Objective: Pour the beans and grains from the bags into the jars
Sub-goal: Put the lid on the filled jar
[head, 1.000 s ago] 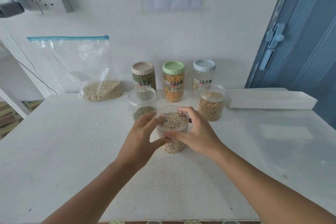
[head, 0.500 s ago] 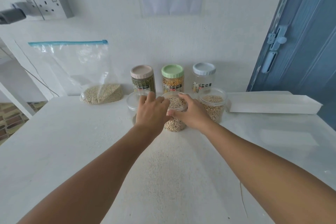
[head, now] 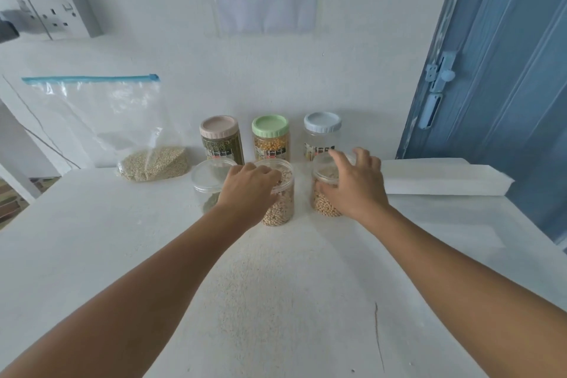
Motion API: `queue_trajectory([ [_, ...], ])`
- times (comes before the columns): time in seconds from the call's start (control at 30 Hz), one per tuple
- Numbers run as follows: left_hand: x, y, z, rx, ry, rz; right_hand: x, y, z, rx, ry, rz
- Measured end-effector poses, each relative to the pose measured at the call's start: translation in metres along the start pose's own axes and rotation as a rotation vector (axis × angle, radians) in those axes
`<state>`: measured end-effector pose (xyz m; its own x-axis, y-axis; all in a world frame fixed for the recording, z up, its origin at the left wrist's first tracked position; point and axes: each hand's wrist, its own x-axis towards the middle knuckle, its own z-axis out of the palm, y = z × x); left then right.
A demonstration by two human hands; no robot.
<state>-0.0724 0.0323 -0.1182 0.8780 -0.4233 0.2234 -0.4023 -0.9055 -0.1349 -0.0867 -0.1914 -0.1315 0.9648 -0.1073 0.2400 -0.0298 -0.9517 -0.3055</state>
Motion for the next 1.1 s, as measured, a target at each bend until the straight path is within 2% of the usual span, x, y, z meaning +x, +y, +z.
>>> queue_trajectory([
  [0.1,0.003,0.001,-0.001,0.005,0.005,-0.028,0.001,0.022,0.005,0.090,-0.147,0.066],
  [0.27,0.005,0.000,0.000,0.044,0.005,-0.038,-0.004,0.028,0.014,0.298,-0.093,0.050],
  [0.67,0.010,-0.010,0.000,0.118,-0.046,-0.073,0.002,0.001,0.031,0.409,-0.122,-0.083],
  [0.8,0.011,-0.003,-0.005,0.116,-0.084,-0.094,0.005,0.008,0.030,0.411,-0.200,-0.113],
  [0.87,0.013,0.005,-0.011,0.018,-0.047,-0.081,0.011,0.015,0.026,0.418,-0.153,-0.117],
  [0.93,0.020,0.017,-0.017,-0.083,-0.023,0.004,0.026,0.022,0.019,0.411,-0.031,-0.115],
  [1.0,0.031,0.031,-0.020,-0.079,-0.047,0.087,0.047,0.027,0.009,0.382,0.036,-0.093],
  [1.1,0.046,0.045,-0.013,-0.068,-0.121,0.110,0.078,0.028,-0.010,0.375,-0.009,-0.039],
])
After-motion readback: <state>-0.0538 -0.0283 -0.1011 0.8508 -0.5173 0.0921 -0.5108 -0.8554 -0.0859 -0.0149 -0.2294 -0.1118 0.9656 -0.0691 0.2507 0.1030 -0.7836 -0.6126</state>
